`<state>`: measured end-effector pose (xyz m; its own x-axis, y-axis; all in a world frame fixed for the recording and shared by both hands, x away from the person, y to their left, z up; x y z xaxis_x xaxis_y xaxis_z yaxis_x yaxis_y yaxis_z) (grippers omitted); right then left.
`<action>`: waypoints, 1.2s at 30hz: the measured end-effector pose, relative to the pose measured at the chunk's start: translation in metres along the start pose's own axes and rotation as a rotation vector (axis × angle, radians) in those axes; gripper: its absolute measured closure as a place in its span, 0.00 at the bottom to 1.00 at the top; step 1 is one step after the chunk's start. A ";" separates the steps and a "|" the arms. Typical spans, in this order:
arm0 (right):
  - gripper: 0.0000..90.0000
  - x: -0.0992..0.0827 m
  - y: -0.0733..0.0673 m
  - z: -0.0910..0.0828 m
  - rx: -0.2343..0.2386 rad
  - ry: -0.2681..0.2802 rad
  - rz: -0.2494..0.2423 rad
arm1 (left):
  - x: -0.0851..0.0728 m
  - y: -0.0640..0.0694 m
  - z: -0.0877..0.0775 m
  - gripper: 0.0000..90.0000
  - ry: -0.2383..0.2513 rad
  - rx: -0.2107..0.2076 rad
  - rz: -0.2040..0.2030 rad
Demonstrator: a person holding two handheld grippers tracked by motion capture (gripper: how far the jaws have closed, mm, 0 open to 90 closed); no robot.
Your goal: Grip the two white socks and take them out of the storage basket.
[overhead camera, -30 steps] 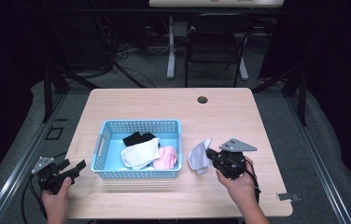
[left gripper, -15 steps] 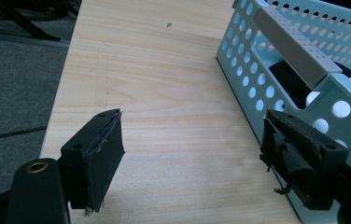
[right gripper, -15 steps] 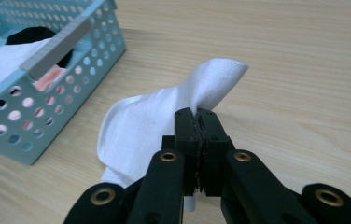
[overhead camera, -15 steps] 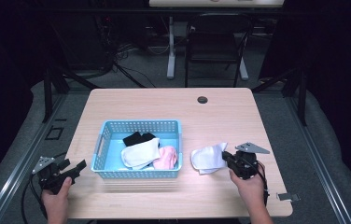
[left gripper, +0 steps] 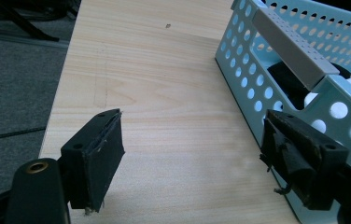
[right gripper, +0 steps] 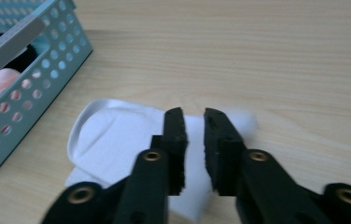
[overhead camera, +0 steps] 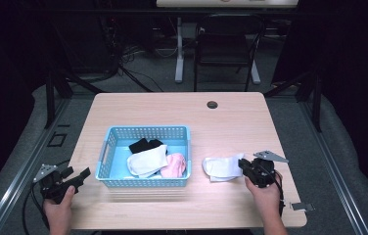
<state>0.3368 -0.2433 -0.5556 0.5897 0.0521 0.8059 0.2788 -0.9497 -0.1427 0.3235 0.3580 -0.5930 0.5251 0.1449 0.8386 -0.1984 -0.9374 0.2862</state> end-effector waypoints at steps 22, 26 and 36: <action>0.56 0.038 -0.044 -0.008 0.099 0.092 -0.171 | -0.001 -0.001 0.000 0.23 0.001 0.007 -0.007; 0.59 0.052 -0.060 -0.009 0.107 0.086 -0.233 | 0.000 -0.001 0.000 0.23 0.009 0.005 -0.008; 0.64 0.087 -0.100 -0.008 0.162 0.064 -0.286 | 0.000 -0.001 0.000 0.23 0.002 0.004 -0.008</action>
<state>0.3543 -0.1461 -0.4668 0.4230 0.2846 0.8603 0.5459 -0.8378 0.0088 0.3233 0.3593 -0.5933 0.5250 0.1533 0.8372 -0.1905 -0.9375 0.2912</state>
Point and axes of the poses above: each handheld gripper's, and its own axes: z roughly forward along the jaws, x roughly out of its top, y roughly to its right, the point moved 3 cm from there along z, roughly forward along the jaws, and after that the axes turned 1 degree about -z, right-handed, at the moved point
